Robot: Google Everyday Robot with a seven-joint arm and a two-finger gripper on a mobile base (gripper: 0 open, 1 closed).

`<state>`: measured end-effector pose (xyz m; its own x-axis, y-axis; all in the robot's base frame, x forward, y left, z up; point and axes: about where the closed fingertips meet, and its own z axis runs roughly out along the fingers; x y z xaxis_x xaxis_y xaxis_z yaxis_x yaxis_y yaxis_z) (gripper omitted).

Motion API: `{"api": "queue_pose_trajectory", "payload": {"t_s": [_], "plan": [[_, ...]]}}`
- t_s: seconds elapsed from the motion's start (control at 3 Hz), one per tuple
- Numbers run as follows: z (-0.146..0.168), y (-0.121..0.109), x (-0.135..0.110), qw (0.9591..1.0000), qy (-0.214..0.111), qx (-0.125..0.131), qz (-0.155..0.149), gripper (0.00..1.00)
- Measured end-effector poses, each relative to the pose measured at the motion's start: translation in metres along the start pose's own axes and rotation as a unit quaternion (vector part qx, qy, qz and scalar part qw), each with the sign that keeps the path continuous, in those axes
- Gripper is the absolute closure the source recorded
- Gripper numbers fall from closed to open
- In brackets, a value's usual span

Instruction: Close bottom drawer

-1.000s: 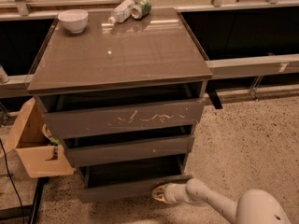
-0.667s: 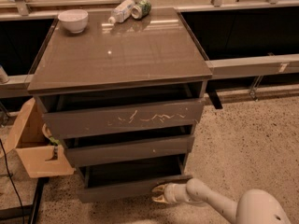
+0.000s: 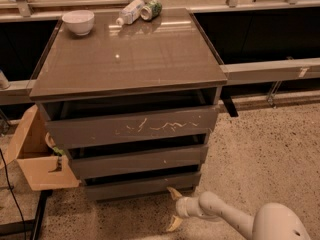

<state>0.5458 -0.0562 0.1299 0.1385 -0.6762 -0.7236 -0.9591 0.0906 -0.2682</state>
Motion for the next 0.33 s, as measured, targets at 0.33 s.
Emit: {"api": "queue_pose_trajectory", "payload": {"t_s": [0.33], "plan": [[0.0, 0.0, 0.0, 1.0, 0.0, 0.0, 0.0, 0.0]]}}
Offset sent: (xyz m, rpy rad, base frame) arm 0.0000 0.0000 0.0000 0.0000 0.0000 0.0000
